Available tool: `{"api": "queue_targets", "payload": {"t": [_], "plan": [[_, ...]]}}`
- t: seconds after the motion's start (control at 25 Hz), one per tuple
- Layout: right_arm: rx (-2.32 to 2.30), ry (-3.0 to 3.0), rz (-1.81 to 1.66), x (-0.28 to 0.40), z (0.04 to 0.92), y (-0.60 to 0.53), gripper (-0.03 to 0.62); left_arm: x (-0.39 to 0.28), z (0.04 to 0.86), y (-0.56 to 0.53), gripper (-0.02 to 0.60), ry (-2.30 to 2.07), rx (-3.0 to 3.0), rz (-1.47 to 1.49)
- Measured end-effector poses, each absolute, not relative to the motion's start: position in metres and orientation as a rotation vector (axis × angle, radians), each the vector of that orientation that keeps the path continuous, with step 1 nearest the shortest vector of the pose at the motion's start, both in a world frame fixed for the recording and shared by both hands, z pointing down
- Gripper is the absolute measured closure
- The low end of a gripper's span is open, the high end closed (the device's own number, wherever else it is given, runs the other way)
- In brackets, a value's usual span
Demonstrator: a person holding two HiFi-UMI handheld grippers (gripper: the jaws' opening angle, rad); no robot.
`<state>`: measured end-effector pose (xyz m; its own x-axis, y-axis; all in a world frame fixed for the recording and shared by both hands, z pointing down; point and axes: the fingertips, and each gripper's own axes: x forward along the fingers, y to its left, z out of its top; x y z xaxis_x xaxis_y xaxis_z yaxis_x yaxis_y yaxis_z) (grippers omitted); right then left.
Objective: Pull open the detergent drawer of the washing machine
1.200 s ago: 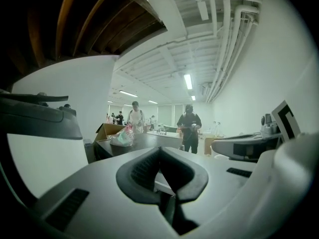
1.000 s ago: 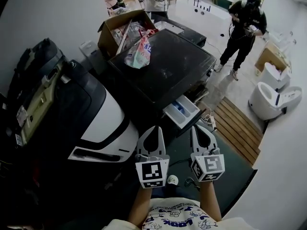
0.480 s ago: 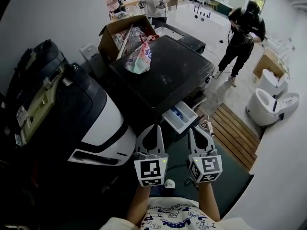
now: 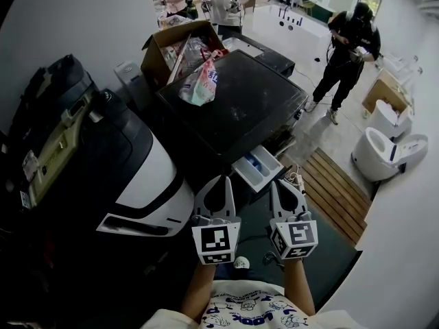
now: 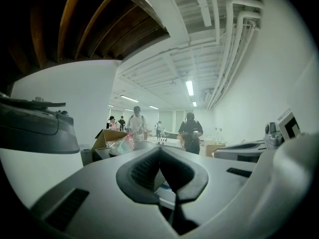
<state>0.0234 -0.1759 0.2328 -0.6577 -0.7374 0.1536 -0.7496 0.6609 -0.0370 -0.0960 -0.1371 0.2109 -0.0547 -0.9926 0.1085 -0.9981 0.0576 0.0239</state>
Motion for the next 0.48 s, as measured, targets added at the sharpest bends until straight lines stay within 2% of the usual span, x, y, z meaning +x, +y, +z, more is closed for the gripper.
{"api": "queue_targets", "payload": {"t": [0.48], "plan": [[1.279,-2.721,0.15,0.029,0.237,-0.187,0.58,-0.094,0.213,-0.147,0.568,-2.183,2.117,0.087]]}}
